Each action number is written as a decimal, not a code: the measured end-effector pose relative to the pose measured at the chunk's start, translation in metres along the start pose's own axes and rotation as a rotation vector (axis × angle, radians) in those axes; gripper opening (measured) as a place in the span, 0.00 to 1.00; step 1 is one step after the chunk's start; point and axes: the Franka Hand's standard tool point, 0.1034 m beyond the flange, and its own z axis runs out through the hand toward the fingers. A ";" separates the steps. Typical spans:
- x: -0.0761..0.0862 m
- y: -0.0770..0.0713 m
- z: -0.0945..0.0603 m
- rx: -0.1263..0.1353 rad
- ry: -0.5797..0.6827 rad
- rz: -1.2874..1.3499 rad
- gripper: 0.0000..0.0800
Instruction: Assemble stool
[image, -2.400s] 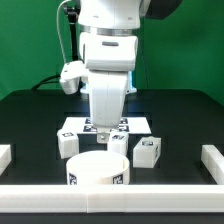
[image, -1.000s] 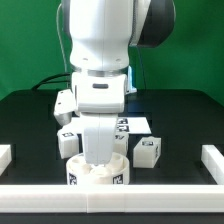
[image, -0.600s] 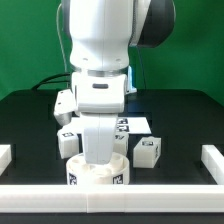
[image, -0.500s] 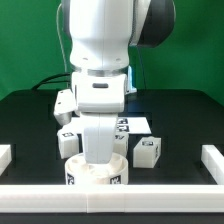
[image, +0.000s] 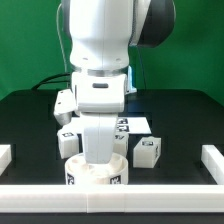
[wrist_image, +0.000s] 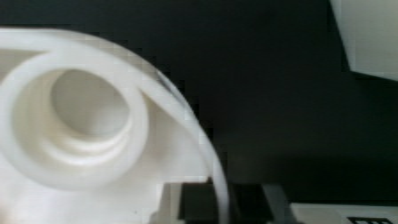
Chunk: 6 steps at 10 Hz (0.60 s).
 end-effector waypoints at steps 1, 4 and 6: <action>0.001 0.001 -0.001 -0.001 0.000 -0.001 0.04; 0.030 0.019 -0.011 -0.020 0.006 -0.048 0.04; 0.049 0.021 -0.014 -0.024 0.011 -0.024 0.04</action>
Offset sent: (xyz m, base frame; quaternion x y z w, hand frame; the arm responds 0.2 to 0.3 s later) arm 0.0317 0.0442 0.0073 0.0020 -0.0044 -0.0420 0.9991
